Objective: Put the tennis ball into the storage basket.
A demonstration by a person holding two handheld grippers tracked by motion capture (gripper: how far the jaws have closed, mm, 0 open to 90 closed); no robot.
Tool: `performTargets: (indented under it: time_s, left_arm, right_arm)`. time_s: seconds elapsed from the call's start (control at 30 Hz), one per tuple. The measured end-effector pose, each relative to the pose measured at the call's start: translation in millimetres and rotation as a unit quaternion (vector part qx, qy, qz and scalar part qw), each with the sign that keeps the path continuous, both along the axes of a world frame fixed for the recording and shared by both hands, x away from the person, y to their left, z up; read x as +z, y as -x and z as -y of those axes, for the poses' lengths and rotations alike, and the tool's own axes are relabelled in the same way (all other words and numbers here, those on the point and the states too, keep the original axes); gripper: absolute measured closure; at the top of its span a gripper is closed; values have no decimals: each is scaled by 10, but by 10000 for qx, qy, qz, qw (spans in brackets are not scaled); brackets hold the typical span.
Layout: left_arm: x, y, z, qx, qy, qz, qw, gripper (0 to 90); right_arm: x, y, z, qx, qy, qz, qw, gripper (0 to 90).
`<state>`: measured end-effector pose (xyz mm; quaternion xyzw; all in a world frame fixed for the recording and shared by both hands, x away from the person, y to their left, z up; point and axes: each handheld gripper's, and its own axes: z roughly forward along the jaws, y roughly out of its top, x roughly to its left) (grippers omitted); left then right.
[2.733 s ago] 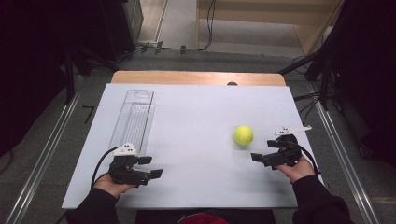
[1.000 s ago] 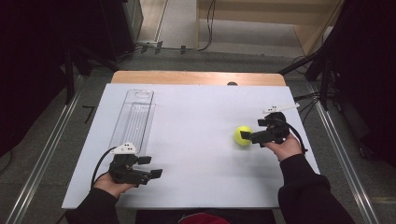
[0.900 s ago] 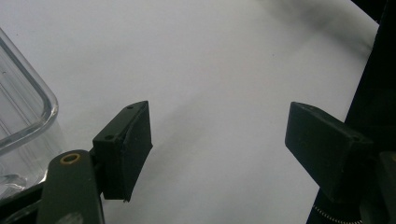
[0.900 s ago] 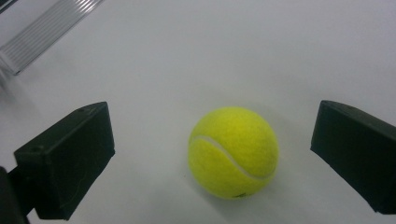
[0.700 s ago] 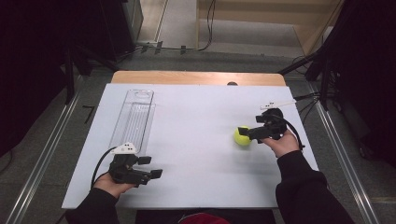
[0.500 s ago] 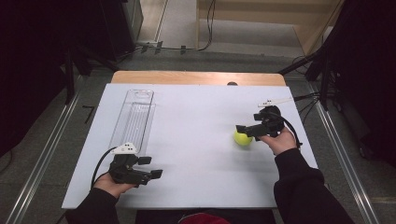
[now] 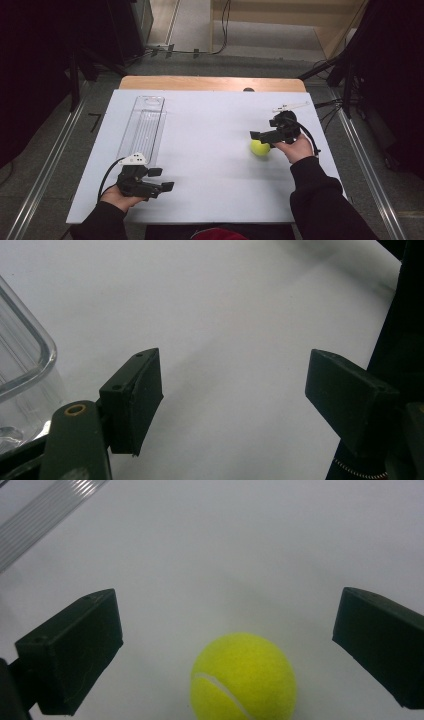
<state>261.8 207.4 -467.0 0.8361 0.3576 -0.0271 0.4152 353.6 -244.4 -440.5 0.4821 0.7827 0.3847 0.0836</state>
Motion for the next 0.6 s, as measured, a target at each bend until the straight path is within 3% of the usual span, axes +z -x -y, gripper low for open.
performTargets:
  time_s: [0.6]
  left_arm:
    - [13, 14, 5, -63, -28, 45, 10000, 239]
  right_arm:
    - [-206, 18, 4, -72, 173, -155, 9997, 0]
